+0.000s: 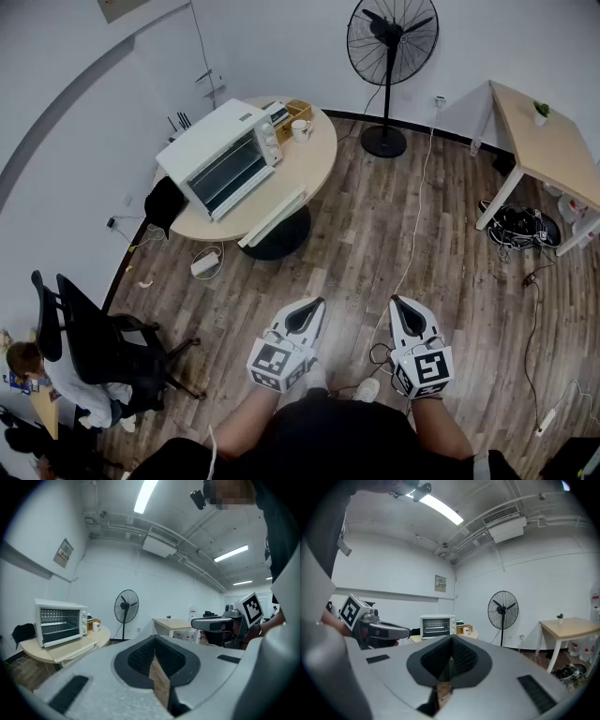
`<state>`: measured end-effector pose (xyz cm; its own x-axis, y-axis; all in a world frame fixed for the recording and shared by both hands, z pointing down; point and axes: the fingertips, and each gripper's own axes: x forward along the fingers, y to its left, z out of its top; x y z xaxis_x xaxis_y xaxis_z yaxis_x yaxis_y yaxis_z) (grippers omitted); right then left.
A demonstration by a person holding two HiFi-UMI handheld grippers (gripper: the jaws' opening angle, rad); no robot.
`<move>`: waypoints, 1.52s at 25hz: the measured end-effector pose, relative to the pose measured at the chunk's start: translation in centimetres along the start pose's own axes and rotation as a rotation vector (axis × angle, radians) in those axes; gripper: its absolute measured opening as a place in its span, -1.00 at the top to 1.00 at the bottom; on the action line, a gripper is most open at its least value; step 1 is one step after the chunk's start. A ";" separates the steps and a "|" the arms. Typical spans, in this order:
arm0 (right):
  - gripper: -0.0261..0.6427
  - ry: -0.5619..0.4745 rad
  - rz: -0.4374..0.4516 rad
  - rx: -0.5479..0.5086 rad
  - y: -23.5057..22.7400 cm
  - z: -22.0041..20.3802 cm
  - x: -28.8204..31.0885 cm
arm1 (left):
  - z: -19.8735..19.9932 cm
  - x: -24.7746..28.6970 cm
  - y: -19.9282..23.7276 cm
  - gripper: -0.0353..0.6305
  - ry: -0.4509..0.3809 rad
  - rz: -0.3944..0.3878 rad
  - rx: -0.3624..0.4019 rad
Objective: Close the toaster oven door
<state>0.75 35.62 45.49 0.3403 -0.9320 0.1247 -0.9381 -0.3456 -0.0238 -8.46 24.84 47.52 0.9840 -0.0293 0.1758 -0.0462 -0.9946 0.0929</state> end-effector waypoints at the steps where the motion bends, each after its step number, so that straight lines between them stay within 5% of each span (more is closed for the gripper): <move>1: 0.94 0.002 -0.002 -0.004 0.1 0.0 0.3 | 0.0 0.0 0.2 0.88 -0.001 -0.002 0.004; 22: 0.93 -0.034 0.097 0.022 8.5 1.5 11.8 | -1.9 -3.1 12.7 0.88 0.031 0.009 -0.006; 38: 0.93 -0.014 0.237 0.029 5.3 1.7 24.2 | -2.1 2.0 21.8 0.88 0.076 0.168 -0.031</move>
<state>4.08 11.07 46.68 0.1116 -0.9889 0.0981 -0.9897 -0.1195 -0.0788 -7.83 3.32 52.00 0.9460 -0.1861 0.2653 -0.2153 -0.9728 0.0855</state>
